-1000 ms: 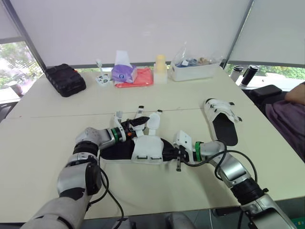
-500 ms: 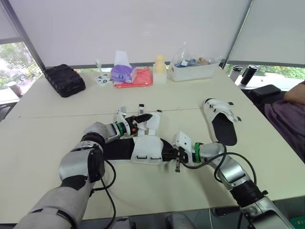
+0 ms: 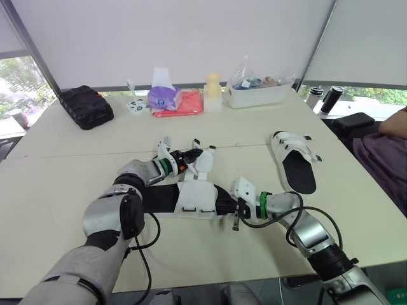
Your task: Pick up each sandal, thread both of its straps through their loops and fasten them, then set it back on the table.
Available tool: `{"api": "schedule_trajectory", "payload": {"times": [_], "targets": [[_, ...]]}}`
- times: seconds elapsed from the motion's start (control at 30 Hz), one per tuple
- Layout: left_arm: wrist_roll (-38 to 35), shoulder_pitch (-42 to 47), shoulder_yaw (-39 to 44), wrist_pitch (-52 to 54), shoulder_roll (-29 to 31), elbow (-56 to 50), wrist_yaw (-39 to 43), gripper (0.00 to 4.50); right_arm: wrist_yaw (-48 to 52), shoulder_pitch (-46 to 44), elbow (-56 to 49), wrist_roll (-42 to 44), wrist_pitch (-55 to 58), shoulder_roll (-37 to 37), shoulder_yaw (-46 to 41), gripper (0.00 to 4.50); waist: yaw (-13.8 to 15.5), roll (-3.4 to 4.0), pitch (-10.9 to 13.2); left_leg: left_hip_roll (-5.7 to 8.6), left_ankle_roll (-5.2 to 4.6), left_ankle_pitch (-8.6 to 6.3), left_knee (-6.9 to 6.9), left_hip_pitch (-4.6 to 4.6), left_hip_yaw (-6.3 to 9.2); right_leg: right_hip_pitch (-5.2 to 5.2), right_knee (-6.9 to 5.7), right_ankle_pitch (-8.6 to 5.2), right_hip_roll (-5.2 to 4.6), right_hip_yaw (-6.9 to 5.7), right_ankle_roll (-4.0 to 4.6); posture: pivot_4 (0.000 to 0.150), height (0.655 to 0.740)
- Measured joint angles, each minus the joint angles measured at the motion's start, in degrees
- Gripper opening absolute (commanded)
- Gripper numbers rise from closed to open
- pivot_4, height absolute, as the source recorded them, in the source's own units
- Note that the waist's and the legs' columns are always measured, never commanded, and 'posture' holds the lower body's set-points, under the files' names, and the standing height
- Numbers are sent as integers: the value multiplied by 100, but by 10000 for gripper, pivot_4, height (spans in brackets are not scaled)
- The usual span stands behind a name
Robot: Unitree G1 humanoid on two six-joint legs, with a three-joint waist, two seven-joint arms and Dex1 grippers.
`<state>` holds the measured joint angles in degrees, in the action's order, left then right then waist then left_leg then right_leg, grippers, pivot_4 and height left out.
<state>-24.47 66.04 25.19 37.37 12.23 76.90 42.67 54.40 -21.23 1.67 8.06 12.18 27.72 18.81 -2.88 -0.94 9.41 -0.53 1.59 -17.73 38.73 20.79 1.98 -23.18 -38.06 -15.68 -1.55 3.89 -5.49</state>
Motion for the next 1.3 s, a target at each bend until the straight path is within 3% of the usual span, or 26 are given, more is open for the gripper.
{"api": "schedule_trajectory", "payload": {"times": [0.07, 0.1, 0.77, 0.9, 1.07, 1.3], "targets": [[40, -1, -19, 49, -3, 0, 64, 890, -22, 30, -32, 0, 0, 0, 0, 0, -1, 0, 0, 0, 0, 0, -1, 0, 0, 0, 1, 0, 0, 0, 0, 1500, 7400], [65, -1, -23, 67, -3, 0, 71, 304, -34, 40, -41, 0, 0, 0, 0, 0, -1, 0, 0, 0, 0, 0, -1, 0, 0, 0, 1, 0, 0, 0, 0, 1500, 7400], [130, -39, 69, 642, 797, -150, 972, 304, -54, 78, -29, 0, -72, -57, 15, 0, -57, -2, 1, 1, 8, 5, -56, -21, -1, 2, 22, -2, -2, 3, 2, 1500, 7400], [290, -97, -345, 953, 919, -316, 1580, 13474, -54, 101, -31, 0, -74, -59, 34, 0, -79, -2, 1, 1, 9, 5, -59, -21, -1, 2, 23, -3, -1, 3, 4, 1500, 7400], [552, -260, -862, 1412, 1236, -478, 2248, 38019, -52, 108, -28, 0, -99, -58, 39, 0, -94, -4, 2, 1, 8, 5, -61, -21, 1, 2, 24, -5, -1, 2, 7, 1500, 7400], [778, -386, -1347, 1787, 1215, -544, 2748, 38019, -44, 55, 39, -1, -164, -80, 63, 0, -108, -6, 2, -1, 8, 5, -62, -24, 1, 4, 25, -6, 0, 2, 7, 1500, 7400]]}}
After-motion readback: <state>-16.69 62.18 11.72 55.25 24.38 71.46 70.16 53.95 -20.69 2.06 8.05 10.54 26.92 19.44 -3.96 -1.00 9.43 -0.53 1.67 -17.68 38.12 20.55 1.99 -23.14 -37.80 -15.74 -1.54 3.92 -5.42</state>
